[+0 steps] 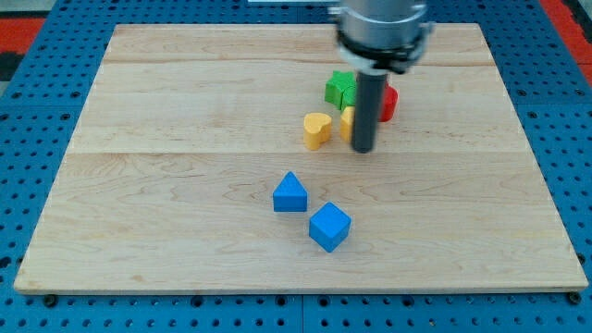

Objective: Push the green star into the yellow heart and yellow hexagon

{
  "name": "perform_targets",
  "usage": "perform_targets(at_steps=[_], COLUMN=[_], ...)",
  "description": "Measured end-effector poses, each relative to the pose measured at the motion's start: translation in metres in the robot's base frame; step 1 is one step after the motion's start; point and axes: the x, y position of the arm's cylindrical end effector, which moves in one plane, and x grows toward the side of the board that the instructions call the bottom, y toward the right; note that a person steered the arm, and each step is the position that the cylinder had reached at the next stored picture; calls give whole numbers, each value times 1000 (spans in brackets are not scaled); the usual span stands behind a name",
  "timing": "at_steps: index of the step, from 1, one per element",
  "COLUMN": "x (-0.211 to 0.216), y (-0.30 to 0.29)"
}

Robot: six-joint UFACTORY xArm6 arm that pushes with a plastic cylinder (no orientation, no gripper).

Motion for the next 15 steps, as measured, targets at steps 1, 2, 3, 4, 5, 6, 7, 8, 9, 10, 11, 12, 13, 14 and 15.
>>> perform_targets(at_steps=[1,2,3,4,5,6,7,8,9,10,11,12,13,14,15], x=[-28,-76,-115,-129,-119,-113,-113,-112,-95,-82,-93,-126,-128,-104,-87], y=[83,124,122,86,17,-51,-86,-96,-108,-115,-117,-139,-191,-212,-199])
